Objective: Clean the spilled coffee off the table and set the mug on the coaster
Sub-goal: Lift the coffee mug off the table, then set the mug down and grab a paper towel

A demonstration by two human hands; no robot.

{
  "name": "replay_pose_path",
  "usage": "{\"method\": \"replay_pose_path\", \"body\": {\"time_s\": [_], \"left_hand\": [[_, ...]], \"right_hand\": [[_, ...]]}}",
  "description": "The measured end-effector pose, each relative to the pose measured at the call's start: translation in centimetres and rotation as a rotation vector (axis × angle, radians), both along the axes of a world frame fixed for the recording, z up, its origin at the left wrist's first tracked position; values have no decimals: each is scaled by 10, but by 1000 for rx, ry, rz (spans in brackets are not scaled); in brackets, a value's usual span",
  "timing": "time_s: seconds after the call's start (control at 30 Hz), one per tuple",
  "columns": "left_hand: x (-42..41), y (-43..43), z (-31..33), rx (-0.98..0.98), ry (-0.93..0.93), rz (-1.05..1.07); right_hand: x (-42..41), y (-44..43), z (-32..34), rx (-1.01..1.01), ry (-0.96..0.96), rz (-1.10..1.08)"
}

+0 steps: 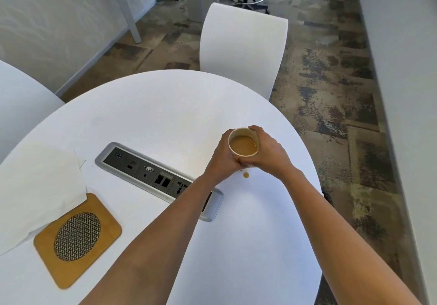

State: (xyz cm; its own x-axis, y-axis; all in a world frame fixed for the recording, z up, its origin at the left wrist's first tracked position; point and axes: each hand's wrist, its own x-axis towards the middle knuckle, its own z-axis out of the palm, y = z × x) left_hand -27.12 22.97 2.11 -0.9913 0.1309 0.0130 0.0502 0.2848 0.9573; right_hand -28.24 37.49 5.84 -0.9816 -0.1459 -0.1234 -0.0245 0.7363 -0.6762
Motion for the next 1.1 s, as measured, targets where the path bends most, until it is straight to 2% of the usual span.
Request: {"method": "replay_pose_path", "body": {"time_s": [0.23, 0.67, 0.93, 1.03, 1.1], "left_hand": [[2, 2, -1, 13, 7, -23], [12, -10, 11, -14, -96, -71], [28, -22, 22, -106, -105, -83], [34, -39, 25, -195, -132, -59], [41, -53, 30, -207, -83, 5]], "right_hand": [[4, -1, -3, 5, -15, -19], [6, -4, 2, -49, -79, -1], [17, -8, 6, 55, -55, 10], [23, -15, 14, 182, 94, -39], [27, -26, 25, 150, 246, -129]]}}
